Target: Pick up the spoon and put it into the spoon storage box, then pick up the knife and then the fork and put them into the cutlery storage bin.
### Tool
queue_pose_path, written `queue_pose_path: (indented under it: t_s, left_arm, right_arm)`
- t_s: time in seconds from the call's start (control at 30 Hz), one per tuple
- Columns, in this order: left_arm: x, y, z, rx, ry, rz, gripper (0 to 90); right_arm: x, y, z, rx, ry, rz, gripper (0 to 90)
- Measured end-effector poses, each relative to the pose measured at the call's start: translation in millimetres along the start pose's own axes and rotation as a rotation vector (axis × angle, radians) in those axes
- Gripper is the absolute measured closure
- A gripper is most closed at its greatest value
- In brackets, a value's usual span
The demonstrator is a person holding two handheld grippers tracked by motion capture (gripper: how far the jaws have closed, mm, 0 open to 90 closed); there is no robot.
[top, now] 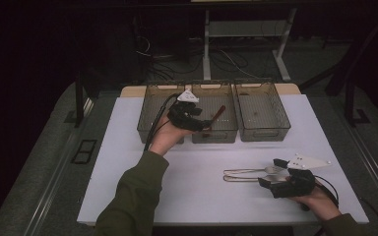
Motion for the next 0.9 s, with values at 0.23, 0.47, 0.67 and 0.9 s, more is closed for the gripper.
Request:
queue_pose_path:
  t_s: [0.23, 0.47, 0.67, 0.9]
  left_arm:
    - [-12.3, 10.4, -9.9, -0.03, 0.033, -0.003, 32.9]
    - [-35.1, 24.6, -23.9, -0.046, 0.03, -0.003, 30.7]
    - [-54.1, 34.4, -40.0, -0.047, 0.052, -0.015, 27.8]
    - [-74.2, 45.9, -57.8, -0.051, 0.083, -0.014, 24.7]
  right_arm:
    - [-0.3, 0.3, 0.4, 0.0, -0.003, 0.004, 6.9]
    - [-0.5, -0.8, -1.5, 0.001, 0.005, 0.001, 6.9]
    - [-1.7, -1.6, -1.5, 0.003, -0.001, -0.001, 6.9]
    - [-1.3, -1.9, -1.7, 0.0, -0.001, -0.004, 6.9]
Point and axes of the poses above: each handheld gripper's, and its own axes: z roughly forward along the jaws, x roughly out of its top, y roughly to its right, the point moved 9 cm from there along z, roughly forward along the jaws, and after that the axes turned 4 degrees about y, right-handed, at the moved point
